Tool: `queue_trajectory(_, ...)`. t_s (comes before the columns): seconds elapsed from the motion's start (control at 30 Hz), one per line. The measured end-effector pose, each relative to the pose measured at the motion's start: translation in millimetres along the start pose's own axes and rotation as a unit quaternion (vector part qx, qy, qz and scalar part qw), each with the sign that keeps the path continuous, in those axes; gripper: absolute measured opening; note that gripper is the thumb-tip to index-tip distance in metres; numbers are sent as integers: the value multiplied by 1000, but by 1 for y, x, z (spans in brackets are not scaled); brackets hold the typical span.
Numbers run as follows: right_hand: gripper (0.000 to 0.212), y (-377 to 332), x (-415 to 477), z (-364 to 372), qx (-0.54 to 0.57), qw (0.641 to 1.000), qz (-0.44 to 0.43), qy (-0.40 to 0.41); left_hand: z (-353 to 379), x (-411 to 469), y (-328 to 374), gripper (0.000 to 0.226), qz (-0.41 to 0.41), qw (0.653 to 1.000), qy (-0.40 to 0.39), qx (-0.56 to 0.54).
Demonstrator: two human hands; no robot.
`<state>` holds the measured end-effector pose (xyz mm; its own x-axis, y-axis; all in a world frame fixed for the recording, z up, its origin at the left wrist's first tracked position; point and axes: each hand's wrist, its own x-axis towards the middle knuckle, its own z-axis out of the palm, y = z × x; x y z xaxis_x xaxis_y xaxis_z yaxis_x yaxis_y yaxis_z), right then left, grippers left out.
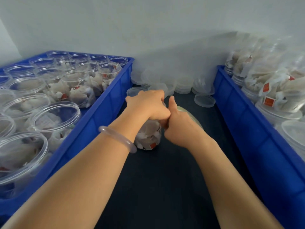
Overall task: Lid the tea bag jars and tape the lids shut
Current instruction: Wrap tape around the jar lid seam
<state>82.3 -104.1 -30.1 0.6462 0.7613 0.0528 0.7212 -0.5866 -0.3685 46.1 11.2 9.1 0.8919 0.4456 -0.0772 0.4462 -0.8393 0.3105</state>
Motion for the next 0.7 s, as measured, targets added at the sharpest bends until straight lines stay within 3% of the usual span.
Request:
queue_trajectory(0.2,78,-7,-21,-7,-143,989,9,40,5,5,-5,28,-8,999,28,-43)
queue_trajectory(0.3,82,-22,-39,5,-142,988,-60,31,-3,12,-9,40,-79,991,85,-70)
queue_trajectory(0.43,79,-14,-28,10,-129,990,-53,-25,2,20,1,51,-54,998,42,3)
queue_trajectory(0.53,74,3,-17,18,-82,996,-41,-8,0,25,0,75,-52,999,8,7)
queue_trajectory(0.6,78,12,-17,33,-76,997,-19,-7,-5,23,-8,94,-30,994,19,-105)
queue_trajectory(0.63,80,18,-17,41,-89,996,-4,-9,-6,20,-13,93,-12,978,66,-198)
queue_trajectory(0.7,77,31,-14,51,-154,988,8,1,6,13,-26,73,-1,910,220,-352)
